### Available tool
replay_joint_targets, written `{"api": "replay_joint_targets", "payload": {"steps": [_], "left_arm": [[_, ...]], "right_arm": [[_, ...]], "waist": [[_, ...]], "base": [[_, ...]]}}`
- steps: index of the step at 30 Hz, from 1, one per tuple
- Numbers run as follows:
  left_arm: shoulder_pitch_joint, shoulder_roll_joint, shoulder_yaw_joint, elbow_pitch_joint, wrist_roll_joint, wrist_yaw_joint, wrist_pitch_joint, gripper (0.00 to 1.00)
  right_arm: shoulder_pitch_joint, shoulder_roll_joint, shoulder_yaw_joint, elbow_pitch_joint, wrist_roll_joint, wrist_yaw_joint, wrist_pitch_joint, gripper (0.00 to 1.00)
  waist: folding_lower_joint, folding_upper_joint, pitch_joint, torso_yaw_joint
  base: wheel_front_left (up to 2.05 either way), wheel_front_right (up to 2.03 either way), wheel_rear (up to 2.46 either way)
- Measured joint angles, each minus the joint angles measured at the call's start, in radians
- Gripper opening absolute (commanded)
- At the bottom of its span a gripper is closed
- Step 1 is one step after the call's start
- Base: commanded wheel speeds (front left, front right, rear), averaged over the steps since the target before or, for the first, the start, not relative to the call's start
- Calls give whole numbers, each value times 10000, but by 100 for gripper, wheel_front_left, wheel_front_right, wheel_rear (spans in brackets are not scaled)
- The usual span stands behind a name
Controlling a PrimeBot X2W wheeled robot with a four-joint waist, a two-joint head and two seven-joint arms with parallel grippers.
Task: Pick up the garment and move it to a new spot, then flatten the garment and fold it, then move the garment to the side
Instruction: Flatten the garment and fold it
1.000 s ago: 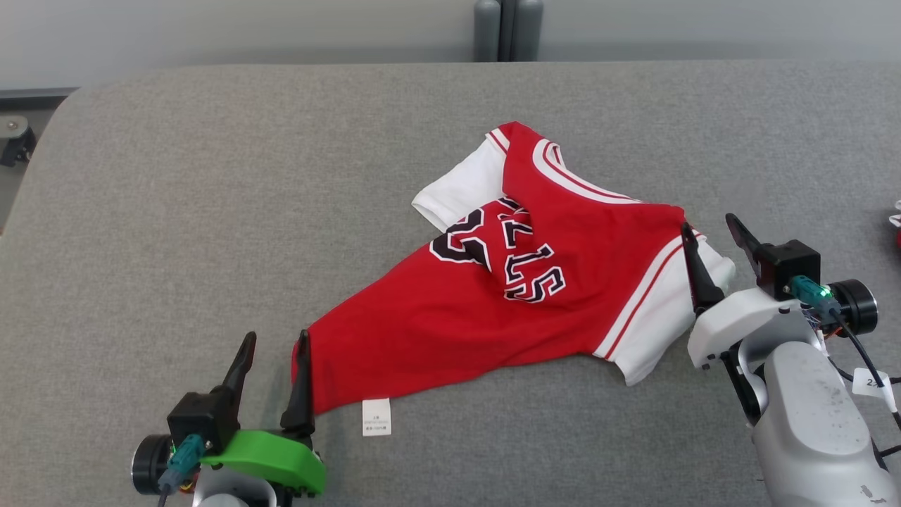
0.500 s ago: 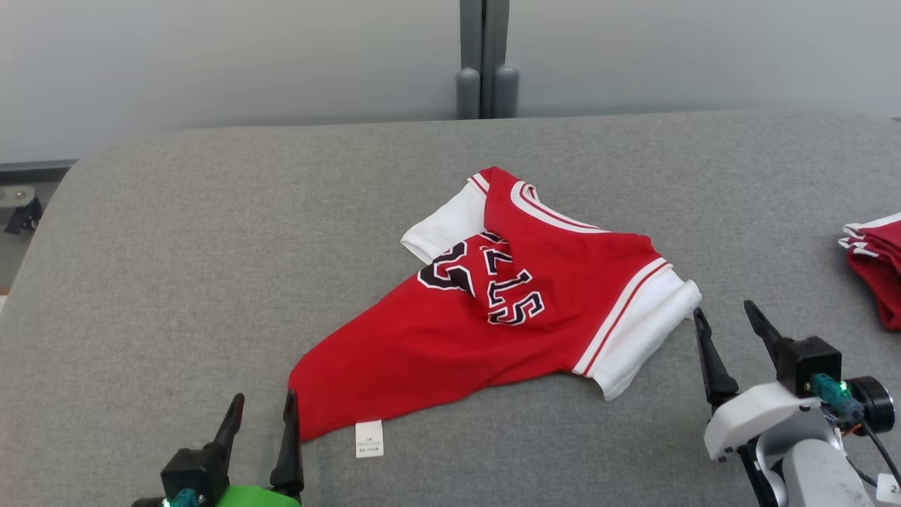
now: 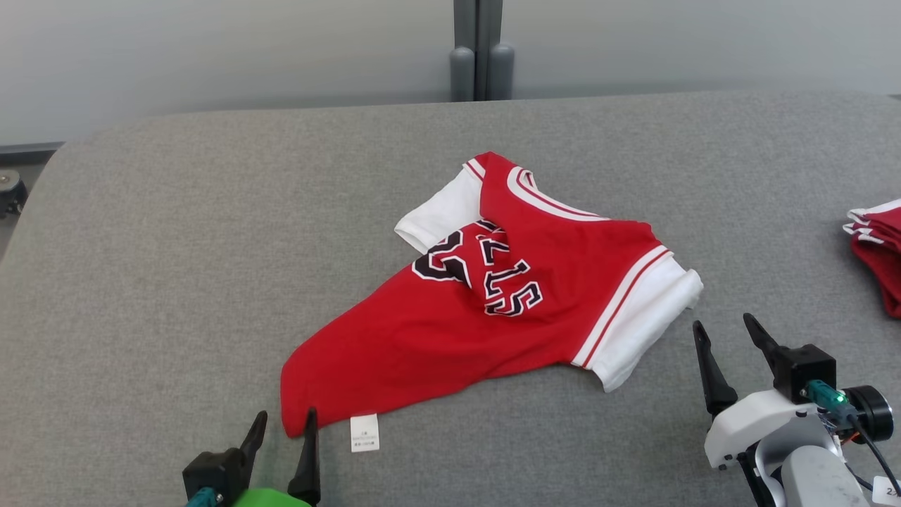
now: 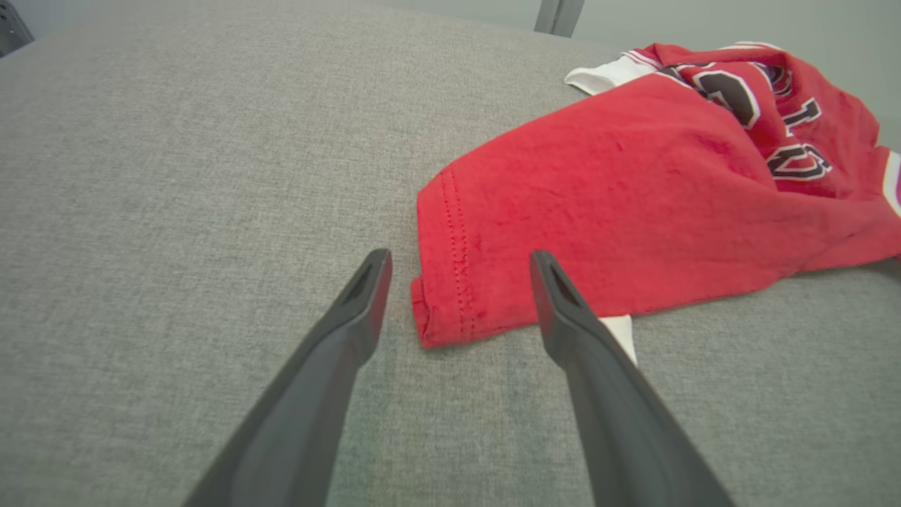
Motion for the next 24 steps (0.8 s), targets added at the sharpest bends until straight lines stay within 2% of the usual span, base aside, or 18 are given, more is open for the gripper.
{"api": "replay_joint_targets", "payload": {"steps": [8,9,10,13,20,24], "left_arm": [[-603,-8,-81,1427,-523,-2,0,100],[-686,0,-178,1580,-639,-2,-13,90],[-784,0,-249,1705,-652,0,-17,59],[-1078,10,-326,1914,-869,0,-27,0],[-1329,8,-500,1680,-959,-2,-23,0],[-1353,6,-558,1524,-947,-2,-19,0]], "right_arm": [[-281,2,-100,366,-232,0,0,100],[-337,-8,-107,426,-270,0,0,100],[-399,-17,-109,479,-278,0,0,100],[-609,-117,-117,736,-389,0,0,100],[-1152,-449,-109,1223,-454,0,0,100],[-1360,-671,240,1597,-403,0,0,100]], "waist": [[0,0,483,-131],[0,0,524,-154],[0,0,560,-168],[0,0,704,-187],[0,0,1034,-54],[0,0,1193,73]], "base": [[0,0,0],[0,0,0],[0,0,0],[0,0,0],[0,0,0],[0,0,0]]}}
